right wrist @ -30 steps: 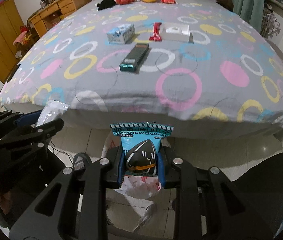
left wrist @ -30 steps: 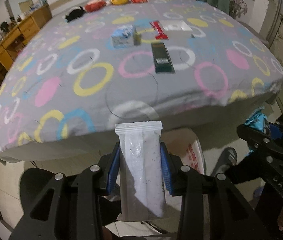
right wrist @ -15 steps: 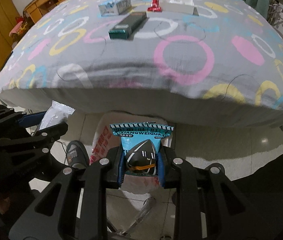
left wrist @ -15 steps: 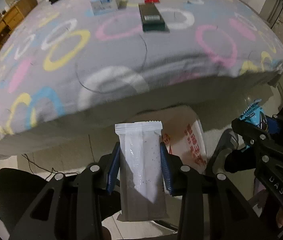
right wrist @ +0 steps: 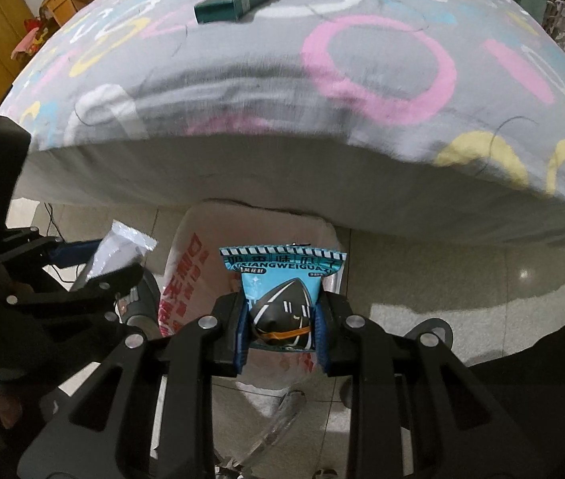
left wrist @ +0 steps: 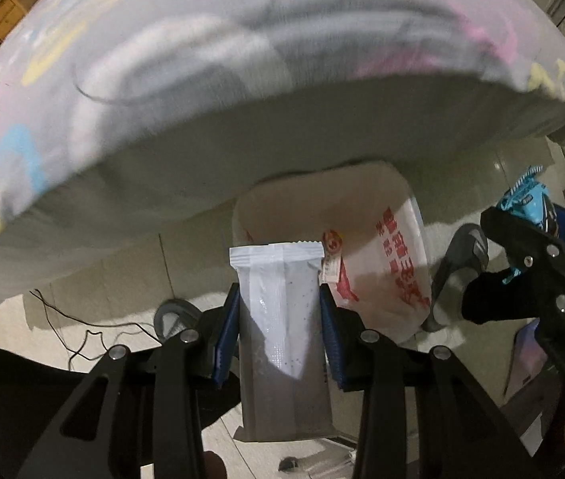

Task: Collect trash
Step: 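Open both tools over the trash bag to drop the wrappers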

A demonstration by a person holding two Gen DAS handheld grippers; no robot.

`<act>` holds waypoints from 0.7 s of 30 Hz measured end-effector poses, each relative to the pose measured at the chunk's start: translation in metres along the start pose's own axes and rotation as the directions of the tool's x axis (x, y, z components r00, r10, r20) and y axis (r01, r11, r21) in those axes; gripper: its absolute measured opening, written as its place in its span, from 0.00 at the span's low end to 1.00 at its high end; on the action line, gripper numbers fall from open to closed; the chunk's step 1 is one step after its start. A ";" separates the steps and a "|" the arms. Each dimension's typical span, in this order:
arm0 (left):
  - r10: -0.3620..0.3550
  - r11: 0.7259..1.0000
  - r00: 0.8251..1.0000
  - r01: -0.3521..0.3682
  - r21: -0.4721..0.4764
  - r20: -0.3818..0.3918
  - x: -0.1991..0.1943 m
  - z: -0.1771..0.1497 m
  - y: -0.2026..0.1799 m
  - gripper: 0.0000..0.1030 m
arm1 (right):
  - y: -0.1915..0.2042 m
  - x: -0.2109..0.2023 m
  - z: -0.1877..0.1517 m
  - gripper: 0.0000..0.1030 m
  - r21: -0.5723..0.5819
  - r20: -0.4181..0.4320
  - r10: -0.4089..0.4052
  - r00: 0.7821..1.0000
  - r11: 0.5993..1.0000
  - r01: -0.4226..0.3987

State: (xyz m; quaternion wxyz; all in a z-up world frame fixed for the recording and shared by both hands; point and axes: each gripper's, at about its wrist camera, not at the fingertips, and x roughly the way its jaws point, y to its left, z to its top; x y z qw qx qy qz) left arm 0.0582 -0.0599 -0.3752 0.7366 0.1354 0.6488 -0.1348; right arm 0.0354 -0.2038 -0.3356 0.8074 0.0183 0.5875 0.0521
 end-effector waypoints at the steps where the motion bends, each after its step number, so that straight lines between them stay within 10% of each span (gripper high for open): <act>1: -0.013 1.000 1.000 0.013 -0.004 -0.008 0.003 -0.001 0.001 0.36 | 0.000 0.002 0.000 0.25 0.000 -0.003 0.000 1.000 1.000 0.000; 11: -0.035 0.999 0.998 0.035 -0.015 -0.045 0.023 -0.001 0.005 0.37 | 0.004 0.031 0.009 0.26 -0.001 -0.047 0.006 0.999 1.000 -0.006; 17: -0.022 1.000 0.998 0.022 0.006 -0.056 0.026 -0.004 0.002 0.77 | 0.002 0.039 0.010 0.34 0.009 -0.075 0.022 0.997 1.000 -0.022; 21: -0.010 1.000 0.999 0.011 0.005 -0.048 0.024 -0.006 0.004 0.80 | -0.001 0.039 0.012 0.52 0.024 -0.071 0.022 0.997 0.999 -0.021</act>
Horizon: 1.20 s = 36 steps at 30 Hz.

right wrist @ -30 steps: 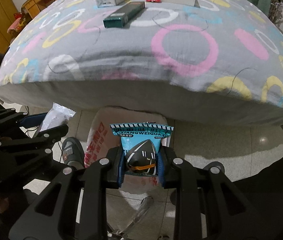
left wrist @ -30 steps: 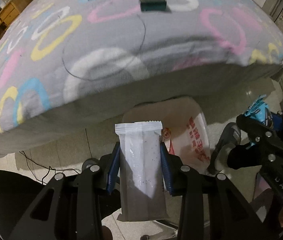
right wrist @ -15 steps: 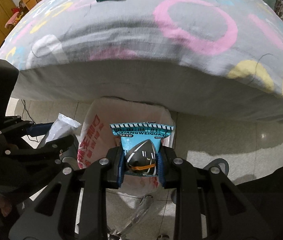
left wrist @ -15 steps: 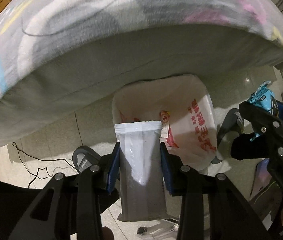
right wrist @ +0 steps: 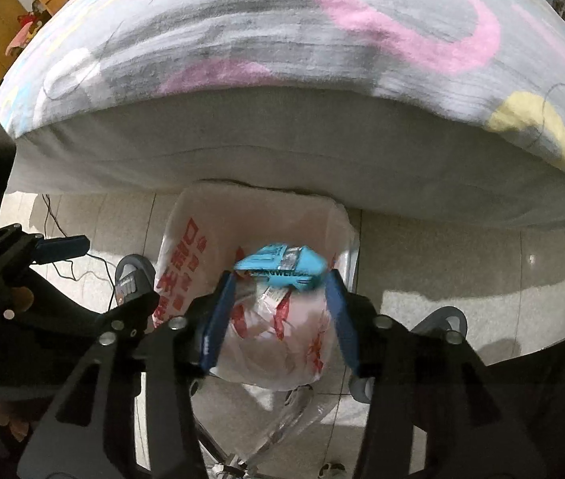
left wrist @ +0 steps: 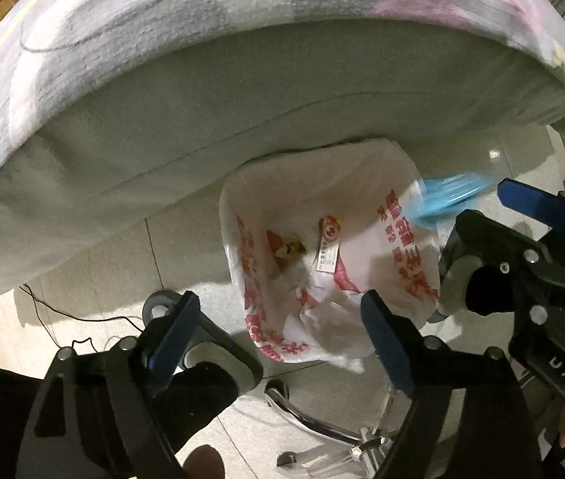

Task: Collect trash
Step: 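Open both tools over the trash bag to drop the wrappers, then move both tools back over the bed toward the carton and green box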

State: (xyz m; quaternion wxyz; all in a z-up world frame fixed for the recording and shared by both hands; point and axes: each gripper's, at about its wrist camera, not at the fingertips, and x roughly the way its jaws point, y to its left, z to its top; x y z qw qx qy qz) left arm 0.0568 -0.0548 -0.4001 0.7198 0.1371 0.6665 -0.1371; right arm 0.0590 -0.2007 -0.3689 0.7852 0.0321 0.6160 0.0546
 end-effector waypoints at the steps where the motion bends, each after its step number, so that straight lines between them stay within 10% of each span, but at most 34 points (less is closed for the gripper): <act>1: 0.001 1.000 1.000 -0.001 -0.003 0.000 -0.001 0.000 0.001 0.80 | -0.001 -0.002 0.001 0.54 0.005 0.002 0.002 1.000 1.000 -0.002; 36: -0.006 0.998 0.993 0.013 -0.063 0.114 -0.049 -0.008 0.009 0.92 | 0.004 -0.086 -0.004 0.72 0.013 0.168 -0.005 0.986 1.000 0.003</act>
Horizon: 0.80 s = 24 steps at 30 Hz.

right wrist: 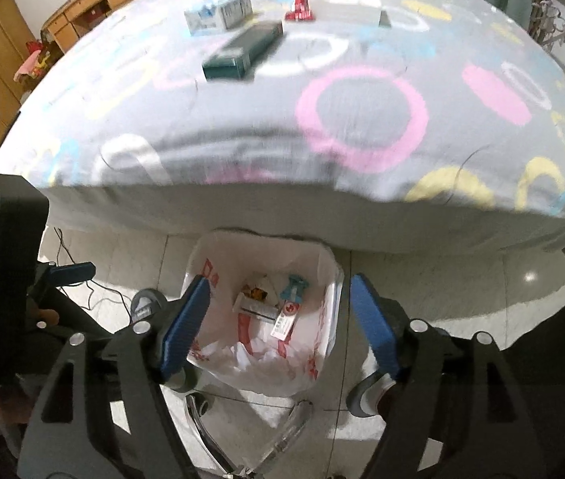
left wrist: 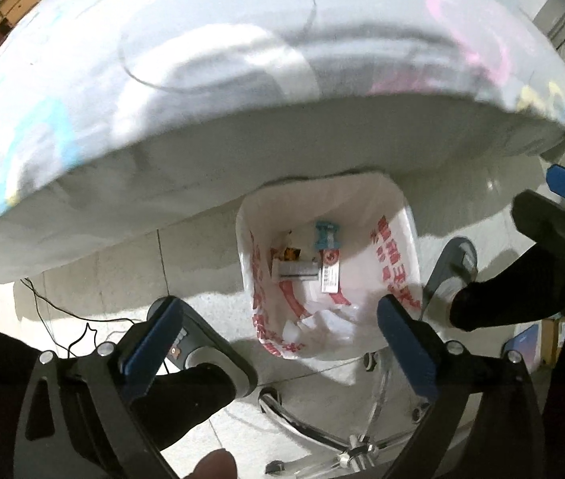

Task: Collect trash
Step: 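Move both tools back over the bed toward the carton and green box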

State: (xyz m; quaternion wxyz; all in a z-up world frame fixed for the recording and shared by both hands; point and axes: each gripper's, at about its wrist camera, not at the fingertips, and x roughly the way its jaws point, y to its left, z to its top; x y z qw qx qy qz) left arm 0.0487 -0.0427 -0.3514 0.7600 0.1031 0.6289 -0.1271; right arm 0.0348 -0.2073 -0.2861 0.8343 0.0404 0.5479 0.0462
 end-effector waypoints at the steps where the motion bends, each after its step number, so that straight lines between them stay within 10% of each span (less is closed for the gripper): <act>1: 0.008 1.000 1.000 -0.008 -0.003 0.014 -0.006 0.001 0.002 0.92 | 0.001 -0.008 0.001 0.73 -0.002 0.013 0.001 1.000 1.000 -0.001; 8: 0.032 0.999 0.988 -0.028 -0.028 0.152 -0.054 0.007 0.009 0.92 | 0.006 -0.058 0.015 0.83 -0.018 0.113 0.013 0.993 1.000 -0.011; 24: 0.028 0.998 0.894 0.002 -0.066 0.447 -0.175 0.022 0.020 0.92 | 0.020 -0.152 0.047 0.90 -0.057 0.295 0.022 0.955 0.998 -0.006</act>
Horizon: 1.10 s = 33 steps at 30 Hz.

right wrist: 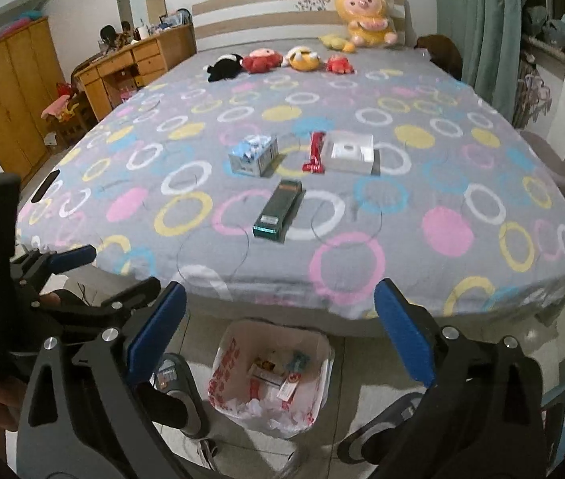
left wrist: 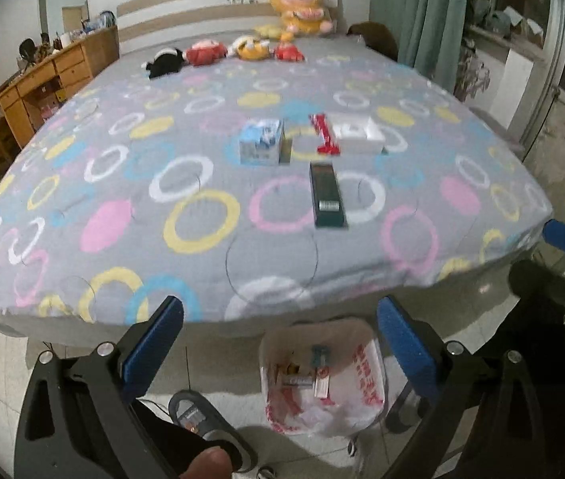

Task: Collect trash
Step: 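Move both tools back over the bed toward the carton and green box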

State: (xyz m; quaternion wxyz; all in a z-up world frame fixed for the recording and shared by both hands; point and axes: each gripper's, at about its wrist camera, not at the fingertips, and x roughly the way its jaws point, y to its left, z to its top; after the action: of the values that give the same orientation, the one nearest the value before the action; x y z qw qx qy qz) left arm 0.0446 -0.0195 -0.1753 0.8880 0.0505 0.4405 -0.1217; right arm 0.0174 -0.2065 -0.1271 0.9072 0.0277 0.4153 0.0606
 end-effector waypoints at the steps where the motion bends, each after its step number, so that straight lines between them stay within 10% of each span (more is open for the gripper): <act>1: -0.002 1.000 1.000 0.002 0.001 0.015 -0.005 0.003 -0.001 0.92 | 0.001 -0.003 0.002 0.90 -0.002 0.006 0.000 1.000 1.000 0.000; 33: 0.041 0.999 0.975 -0.038 -0.017 0.220 -0.043 0.104 0.012 0.92 | -0.044 -0.027 0.088 0.93 0.043 0.166 -0.067 0.984 0.997 0.061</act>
State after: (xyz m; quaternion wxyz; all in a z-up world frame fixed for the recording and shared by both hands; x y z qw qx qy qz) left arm 0.1028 -0.0210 -0.0777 0.9338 0.0397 0.3393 -0.1060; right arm 0.0701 -0.2539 -0.0535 0.9397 0.0367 0.3395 0.0210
